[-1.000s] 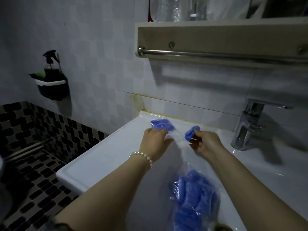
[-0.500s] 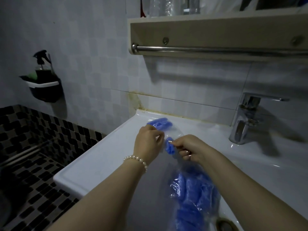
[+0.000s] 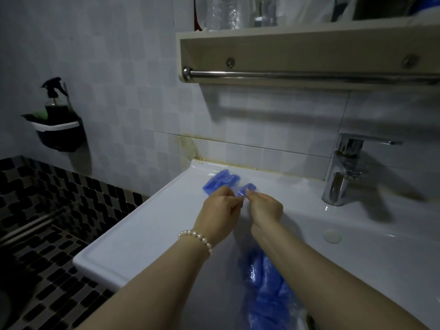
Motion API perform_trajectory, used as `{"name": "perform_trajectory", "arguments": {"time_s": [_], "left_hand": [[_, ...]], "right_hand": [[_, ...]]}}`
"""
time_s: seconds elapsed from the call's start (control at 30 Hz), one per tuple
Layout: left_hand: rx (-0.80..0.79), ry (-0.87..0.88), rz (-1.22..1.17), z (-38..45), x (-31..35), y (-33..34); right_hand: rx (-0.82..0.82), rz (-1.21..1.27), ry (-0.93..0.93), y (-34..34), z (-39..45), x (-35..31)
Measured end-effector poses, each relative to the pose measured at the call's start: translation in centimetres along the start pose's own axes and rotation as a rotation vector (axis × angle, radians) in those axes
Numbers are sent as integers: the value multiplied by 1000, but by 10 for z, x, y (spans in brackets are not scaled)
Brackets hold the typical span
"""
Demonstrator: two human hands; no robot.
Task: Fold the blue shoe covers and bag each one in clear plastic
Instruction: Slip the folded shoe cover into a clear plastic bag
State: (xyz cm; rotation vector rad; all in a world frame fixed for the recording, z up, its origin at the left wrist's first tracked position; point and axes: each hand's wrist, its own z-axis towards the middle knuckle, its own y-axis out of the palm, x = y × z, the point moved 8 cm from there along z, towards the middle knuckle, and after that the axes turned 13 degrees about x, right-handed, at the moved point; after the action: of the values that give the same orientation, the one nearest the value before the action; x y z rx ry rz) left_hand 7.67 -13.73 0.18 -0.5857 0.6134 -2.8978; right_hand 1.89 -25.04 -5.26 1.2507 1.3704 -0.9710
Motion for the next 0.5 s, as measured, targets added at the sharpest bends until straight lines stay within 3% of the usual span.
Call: {"name": "perform_trajectory", "arguments": {"time_s": [0.23, 0.4, 0.5], "left_hand": [[-49, -1, -66, -1, -1, -1], [-98, -81, -144, 1, 3, -5], [-105, 4, -50, 0, 0, -7]], "right_hand": [[-85, -51, 93, 10, 5, 13], [-41, -57, 49, 4, 5, 15], [-23, -46, 52, 2, 5, 11]]}}
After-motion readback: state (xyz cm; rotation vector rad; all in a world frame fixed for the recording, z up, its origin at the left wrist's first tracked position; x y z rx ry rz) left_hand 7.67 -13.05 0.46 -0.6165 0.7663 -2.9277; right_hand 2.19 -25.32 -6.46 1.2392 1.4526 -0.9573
